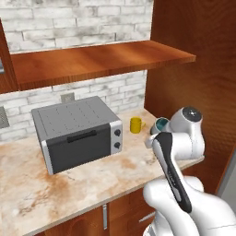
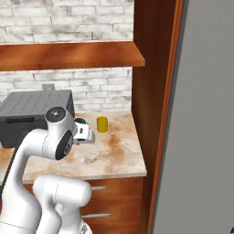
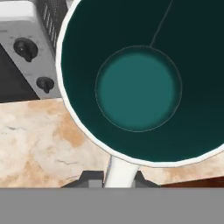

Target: Clear the mugs and bowl far away from the sink.

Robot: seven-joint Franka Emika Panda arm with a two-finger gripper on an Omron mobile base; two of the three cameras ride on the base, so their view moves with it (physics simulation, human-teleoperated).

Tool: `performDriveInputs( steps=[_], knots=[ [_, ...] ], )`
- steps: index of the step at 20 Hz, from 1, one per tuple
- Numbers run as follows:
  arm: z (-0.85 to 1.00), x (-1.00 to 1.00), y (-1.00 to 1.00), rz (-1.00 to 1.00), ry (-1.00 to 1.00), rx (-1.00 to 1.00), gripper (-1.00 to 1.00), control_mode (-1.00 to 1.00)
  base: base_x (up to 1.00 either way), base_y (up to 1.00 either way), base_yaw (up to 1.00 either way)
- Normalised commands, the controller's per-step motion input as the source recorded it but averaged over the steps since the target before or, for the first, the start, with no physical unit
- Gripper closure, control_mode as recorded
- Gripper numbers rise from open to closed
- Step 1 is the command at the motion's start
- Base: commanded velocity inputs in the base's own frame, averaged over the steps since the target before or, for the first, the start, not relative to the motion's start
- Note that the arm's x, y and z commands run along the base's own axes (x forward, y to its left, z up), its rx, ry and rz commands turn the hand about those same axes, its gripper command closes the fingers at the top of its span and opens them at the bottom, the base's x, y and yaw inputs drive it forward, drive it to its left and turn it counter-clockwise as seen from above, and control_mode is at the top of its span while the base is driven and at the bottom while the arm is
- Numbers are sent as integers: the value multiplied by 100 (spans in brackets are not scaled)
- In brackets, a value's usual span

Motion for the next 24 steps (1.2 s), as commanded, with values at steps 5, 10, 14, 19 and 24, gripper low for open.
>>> performDriveInputs(
  steps=[5, 10, 14, 19, 24],
  knots=[
    [-72, 13, 0, 5, 19, 0, 100, -100, 0, 0, 0],
    [-69, 29, 0, 5, 10, 0, 100, -100, 0, 0, 0],
    [-73, 43, 0, 5, 9, 0, 100, -100, 0, 0, 0],
    [-78, 42, 0, 5, 14, 0, 100, -100, 0, 0, 0],
    [-83, 43, 0, 4, 15, 0, 100, -100, 0, 0, 0]
  ],
)
